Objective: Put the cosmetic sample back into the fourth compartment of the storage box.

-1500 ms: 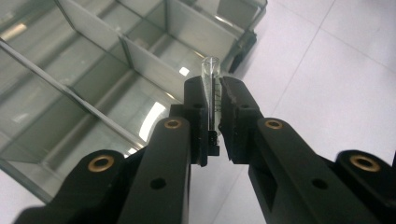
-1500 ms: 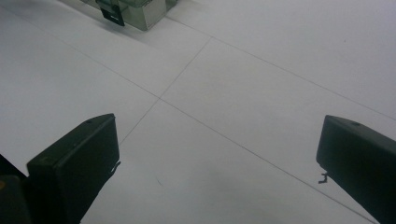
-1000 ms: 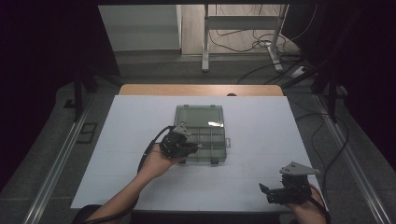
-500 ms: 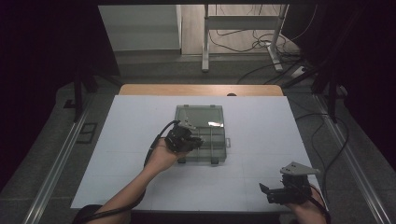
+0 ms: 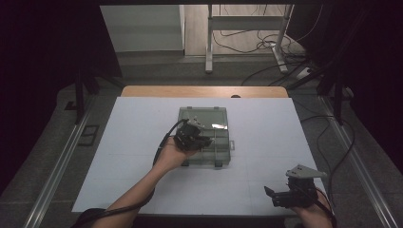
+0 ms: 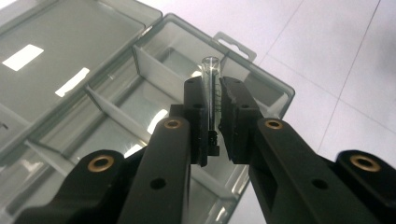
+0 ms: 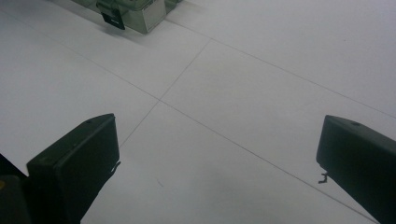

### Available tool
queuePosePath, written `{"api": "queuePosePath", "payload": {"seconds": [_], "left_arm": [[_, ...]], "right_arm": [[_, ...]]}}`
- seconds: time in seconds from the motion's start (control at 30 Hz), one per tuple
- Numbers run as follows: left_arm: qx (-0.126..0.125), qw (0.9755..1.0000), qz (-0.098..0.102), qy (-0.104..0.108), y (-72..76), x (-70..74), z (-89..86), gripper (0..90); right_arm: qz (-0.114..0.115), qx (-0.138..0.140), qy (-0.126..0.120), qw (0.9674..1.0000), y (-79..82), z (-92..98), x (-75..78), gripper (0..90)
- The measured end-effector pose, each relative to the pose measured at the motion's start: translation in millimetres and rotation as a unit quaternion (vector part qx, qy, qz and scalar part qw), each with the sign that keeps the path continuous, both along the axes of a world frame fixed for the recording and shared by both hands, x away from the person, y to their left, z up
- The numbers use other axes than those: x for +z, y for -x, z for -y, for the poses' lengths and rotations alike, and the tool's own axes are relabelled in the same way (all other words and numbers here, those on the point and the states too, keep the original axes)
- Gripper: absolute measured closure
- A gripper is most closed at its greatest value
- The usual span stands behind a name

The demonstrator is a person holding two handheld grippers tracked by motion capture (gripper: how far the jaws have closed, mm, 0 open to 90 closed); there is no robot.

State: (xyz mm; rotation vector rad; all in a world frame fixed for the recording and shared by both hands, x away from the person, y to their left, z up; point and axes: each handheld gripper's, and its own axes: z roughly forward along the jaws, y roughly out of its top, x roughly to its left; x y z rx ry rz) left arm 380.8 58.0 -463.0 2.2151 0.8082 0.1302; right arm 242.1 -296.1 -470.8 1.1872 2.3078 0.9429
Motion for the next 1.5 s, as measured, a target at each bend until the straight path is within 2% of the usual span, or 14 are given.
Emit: {"api": "queuePosePath", "payload": {"seconds": [0.2, 0.9, 1.13, 1.5], "left_arm": [[0.001, 1.0000, 0.002, 0.008, -6.6, 3.3, 8.2, 81.1], [0.007, 0.9999, 0.010, -0.002, -25.9, -2.1, 37.3, 81.0], [0.012, 0.9998, 0.014, -0.011, -31.0, -6.4, 44.6, 80.9], [0.026, 0.9995, 0.005, -0.018, -38.0, -17.0, 53.1, 80.6]], "right_arm": [[0.001, 0.001, 0.000, 1.0000, 0.1, 0.1, 0.0, 0.0], [0.002, 0.006, 0.000, 1.0000, 0.6, 0.3, 0.2, 0.0], [0.001, 0.006, -0.002, 1.0000, 0.4, 0.4, 0.0, 0.0], [0.000, 0.007, -0.003, 1.0000, 0.3, 0.5, -0.1, 0.0]]}}
